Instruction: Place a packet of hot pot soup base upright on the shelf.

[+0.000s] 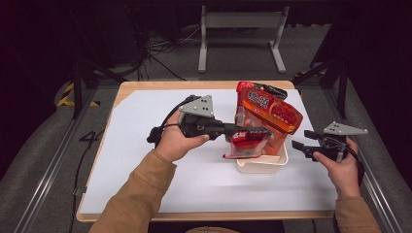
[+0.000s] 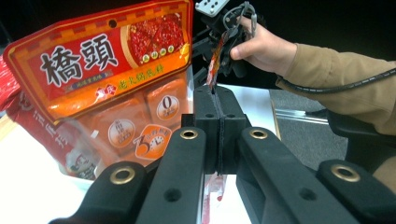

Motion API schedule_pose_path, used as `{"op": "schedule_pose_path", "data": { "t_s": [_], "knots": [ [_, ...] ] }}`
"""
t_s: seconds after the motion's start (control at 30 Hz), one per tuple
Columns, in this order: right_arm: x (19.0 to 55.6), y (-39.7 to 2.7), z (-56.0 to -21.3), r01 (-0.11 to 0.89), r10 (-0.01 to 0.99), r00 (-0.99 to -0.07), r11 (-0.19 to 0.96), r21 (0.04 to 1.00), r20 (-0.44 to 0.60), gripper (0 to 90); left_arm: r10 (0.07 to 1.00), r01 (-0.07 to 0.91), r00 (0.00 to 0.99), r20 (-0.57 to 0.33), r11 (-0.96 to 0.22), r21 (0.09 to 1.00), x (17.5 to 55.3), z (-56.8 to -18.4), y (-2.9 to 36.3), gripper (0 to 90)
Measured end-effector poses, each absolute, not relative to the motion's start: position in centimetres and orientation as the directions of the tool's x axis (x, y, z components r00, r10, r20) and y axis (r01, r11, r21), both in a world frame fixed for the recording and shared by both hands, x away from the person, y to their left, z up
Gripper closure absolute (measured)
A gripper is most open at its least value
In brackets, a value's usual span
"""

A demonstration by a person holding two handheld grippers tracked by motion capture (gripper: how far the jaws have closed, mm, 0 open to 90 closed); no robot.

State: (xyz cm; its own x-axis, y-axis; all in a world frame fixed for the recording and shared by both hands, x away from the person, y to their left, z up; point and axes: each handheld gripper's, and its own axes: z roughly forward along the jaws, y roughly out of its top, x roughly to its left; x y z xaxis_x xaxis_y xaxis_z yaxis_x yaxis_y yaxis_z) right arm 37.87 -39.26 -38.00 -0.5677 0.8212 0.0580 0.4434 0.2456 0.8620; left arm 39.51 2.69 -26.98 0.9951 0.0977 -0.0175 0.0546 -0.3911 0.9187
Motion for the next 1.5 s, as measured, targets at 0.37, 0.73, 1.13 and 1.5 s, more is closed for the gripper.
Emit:
{"op": "schedule_pose_path", "data": {
  "t_s": [0.37,0.73,1.13,1.5],
  "knots": [
    [37.9,-39.3,-38.1,0.443,0.821,-0.568,0.245,0.862,0.058,27.8,0.088,0.035,0.996,0.001,-0.407,0.913,39.8,-27.0,0.7,89.8],
    [37.9,-39.4,-38.1,0.446,0.821,-0.568,0.242,0.861,0.063,27.6,0.082,0.042,0.997,-0.012,-0.384,0.922,39.9,-27.3,-0.5,89.7],
    [38.0,-39.5,-38.2,0.449,0.821,-0.567,0.24,0.861,0.067,27.5,0.072,0.026,0.997,0.0,-0.36,0.933,40.3,-28.0,-1.3,89.8],
    [38.0,-39.5,-38.3,0.452,0.821,-0.567,0.239,0.859,0.071,27.2,0.055,0.033,0.998,-0.014,-0.359,0.933,40.5,-29.4,-2.3,89.7]
  ]
}}
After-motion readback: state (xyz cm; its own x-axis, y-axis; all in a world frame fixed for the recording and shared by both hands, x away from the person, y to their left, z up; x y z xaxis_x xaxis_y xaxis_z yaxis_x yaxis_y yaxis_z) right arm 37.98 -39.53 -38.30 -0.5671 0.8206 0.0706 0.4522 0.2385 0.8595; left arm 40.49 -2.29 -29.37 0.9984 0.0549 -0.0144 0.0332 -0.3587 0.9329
